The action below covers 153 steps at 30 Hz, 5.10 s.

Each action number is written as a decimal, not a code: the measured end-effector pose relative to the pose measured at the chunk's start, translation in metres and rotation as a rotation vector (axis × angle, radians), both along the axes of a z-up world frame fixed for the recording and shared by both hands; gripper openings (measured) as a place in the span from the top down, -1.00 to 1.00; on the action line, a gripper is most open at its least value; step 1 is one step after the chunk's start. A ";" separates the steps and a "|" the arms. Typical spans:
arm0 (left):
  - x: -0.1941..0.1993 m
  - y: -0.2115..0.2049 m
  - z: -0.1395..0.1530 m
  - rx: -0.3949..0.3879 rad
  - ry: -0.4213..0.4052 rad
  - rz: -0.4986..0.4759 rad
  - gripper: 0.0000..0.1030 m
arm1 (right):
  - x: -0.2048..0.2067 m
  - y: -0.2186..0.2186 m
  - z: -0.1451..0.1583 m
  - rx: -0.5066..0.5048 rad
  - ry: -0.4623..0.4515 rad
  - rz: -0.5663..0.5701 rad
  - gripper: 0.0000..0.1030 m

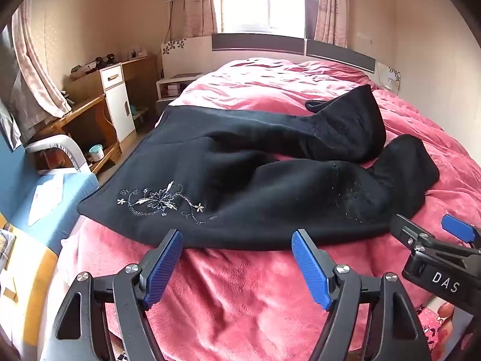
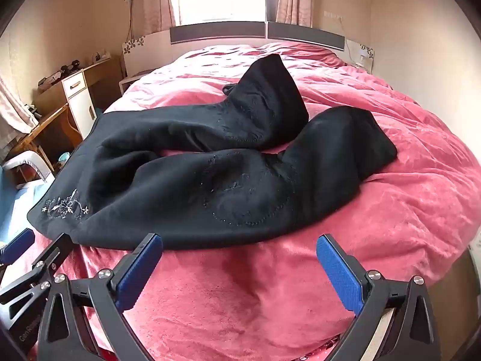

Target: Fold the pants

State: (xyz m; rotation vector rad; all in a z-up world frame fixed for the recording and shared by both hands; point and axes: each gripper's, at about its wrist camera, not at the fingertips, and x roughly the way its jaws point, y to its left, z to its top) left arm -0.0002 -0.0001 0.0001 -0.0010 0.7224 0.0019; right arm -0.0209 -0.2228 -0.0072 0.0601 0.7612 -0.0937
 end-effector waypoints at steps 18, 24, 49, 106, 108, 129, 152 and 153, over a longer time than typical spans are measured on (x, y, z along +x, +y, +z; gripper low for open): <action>0.000 0.000 -0.002 -0.004 0.003 -0.003 -0.50 | 0.006 -0.003 -0.012 0.011 0.050 -0.007 -0.99; 0.001 0.001 -0.002 -0.007 0.008 -0.003 -0.50 | 0.006 -0.003 -0.012 0.012 0.050 -0.005 -0.99; 0.002 0.002 -0.004 -0.011 0.022 -0.006 -0.50 | 0.008 -0.002 -0.019 0.023 0.081 0.004 -0.99; 0.063 0.145 -0.082 -0.663 0.226 0.135 -0.65 | 0.086 -0.237 -0.049 0.277 -0.017 -0.211 -0.79; 0.062 0.152 -0.082 -0.657 0.191 0.175 -0.65 | 0.097 -0.262 -0.052 0.296 -0.011 -0.262 -0.57; 0.085 0.176 -0.080 -0.514 0.129 0.242 -0.32 | 0.115 -0.330 -0.063 0.654 -0.164 -0.360 0.84; 0.071 0.248 -0.082 -0.555 0.048 0.471 -0.39 | 0.006 -0.352 -0.079 0.699 -0.127 -0.652 0.03; 0.074 0.251 -0.085 -0.569 0.055 0.472 -0.40 | 0.007 -0.348 -0.078 0.711 -0.131 -0.642 -0.18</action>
